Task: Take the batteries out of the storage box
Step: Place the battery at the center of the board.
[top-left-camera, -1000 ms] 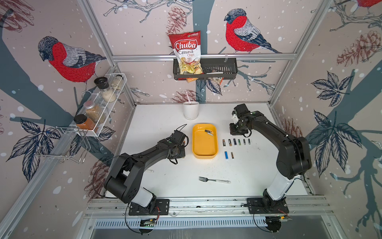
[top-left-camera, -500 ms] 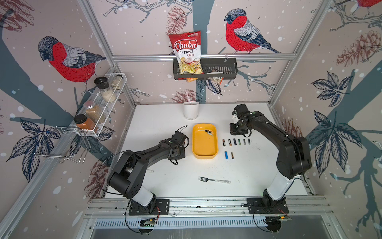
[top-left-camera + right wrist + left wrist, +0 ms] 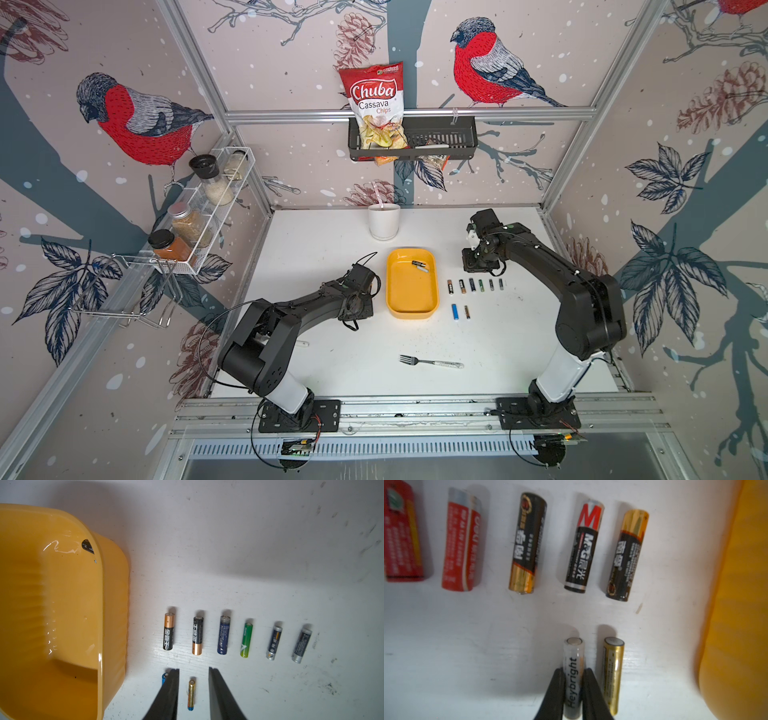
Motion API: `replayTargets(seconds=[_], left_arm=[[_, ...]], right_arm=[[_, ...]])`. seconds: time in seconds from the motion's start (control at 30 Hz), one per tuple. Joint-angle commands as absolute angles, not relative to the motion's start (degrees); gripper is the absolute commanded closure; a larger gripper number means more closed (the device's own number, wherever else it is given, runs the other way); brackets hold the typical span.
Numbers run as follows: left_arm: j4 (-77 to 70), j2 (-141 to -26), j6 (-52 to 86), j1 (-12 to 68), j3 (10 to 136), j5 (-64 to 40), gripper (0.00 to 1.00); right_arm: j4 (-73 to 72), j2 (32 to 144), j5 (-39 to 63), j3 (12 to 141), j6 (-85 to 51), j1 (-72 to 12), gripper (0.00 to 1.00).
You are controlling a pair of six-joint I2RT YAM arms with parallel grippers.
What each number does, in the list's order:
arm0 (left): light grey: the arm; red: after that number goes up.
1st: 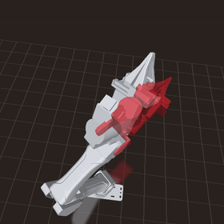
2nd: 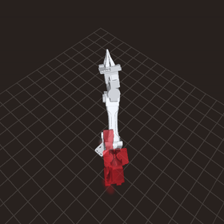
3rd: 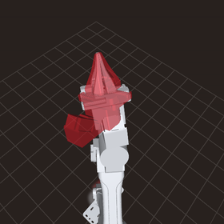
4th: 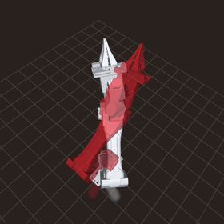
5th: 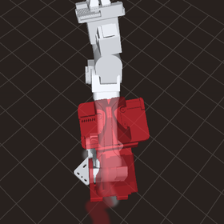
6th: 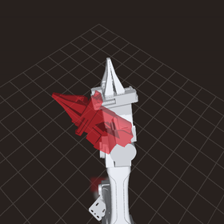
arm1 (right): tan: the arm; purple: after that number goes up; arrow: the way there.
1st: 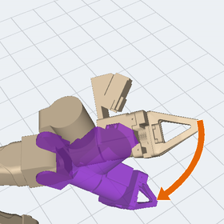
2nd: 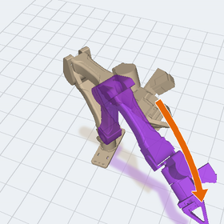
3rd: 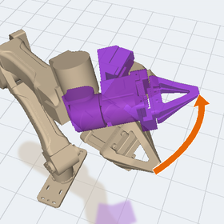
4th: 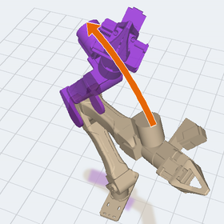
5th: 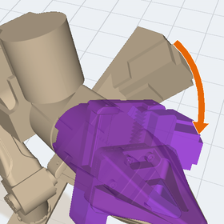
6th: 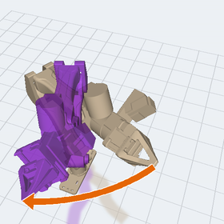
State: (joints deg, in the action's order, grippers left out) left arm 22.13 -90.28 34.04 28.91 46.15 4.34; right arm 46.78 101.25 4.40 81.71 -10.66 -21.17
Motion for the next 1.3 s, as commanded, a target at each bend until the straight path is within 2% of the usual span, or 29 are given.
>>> replayTargets(seconds=[0.0, 0.97, 1.27], left_arm=[[23.01, -90.14, 33.23, 28.74, 46.01, 4.41, 0.83], [23.99, -90.26, 33.00, 28.73, 47.33, 4.75, 0.73], [24.48, -89.65, 33.05, 28.68, 47.67, 5.08, 0.73]], right_arm=[[47.21, 100.82, 3.58, 81.65, -10.81, -21.18, 0.69], [47.17, 100.76, 3.69, 81.56, -10.81, -21.25, 0.69], [47.11, 100.75, 3.80, 81.65, -10.81, -21.18, 0.69]])
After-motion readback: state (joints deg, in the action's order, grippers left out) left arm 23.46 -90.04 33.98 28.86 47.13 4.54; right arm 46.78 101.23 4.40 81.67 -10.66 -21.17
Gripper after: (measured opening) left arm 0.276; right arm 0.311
